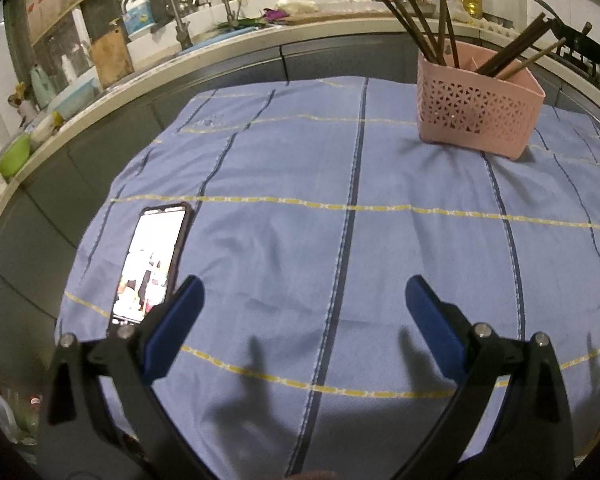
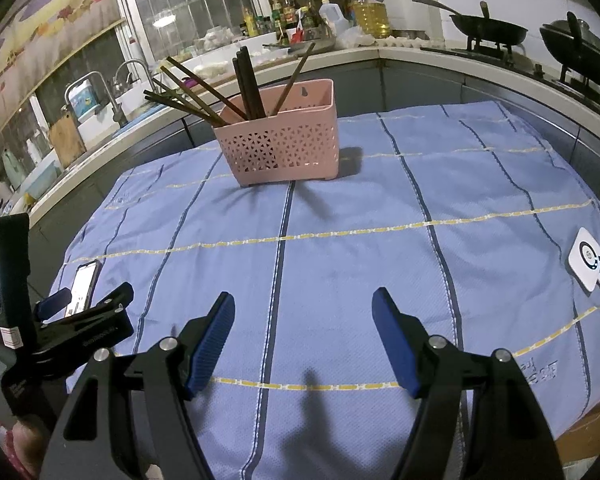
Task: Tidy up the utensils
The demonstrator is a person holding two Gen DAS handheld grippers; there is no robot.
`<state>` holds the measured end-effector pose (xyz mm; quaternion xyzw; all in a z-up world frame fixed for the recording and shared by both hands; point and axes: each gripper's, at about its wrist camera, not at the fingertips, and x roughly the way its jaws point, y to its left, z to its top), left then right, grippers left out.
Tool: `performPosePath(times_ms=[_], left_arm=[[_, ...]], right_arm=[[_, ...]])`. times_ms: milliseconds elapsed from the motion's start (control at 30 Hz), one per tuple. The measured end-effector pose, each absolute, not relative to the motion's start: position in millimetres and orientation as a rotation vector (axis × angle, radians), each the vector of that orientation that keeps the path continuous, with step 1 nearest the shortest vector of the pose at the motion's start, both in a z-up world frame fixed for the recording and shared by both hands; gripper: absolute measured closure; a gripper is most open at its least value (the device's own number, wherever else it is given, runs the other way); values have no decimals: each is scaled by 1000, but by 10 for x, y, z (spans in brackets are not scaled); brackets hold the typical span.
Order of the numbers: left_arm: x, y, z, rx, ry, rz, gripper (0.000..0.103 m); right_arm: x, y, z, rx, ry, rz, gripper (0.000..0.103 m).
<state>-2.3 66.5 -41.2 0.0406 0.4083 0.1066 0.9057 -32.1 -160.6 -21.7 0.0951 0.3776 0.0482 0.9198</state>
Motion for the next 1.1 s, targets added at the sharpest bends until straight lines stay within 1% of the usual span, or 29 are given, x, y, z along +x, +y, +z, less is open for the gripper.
performPosePath(times_ms=[567, 1100], left_arm=[[-19, 643, -439, 99, 859, 224, 6], [-21, 615, -465, 116, 858, 216, 6]], right_arm=[[-307, -1561, -256, 199, 792, 113, 32], [-271, -1534, -312, 221, 847, 151, 32]])
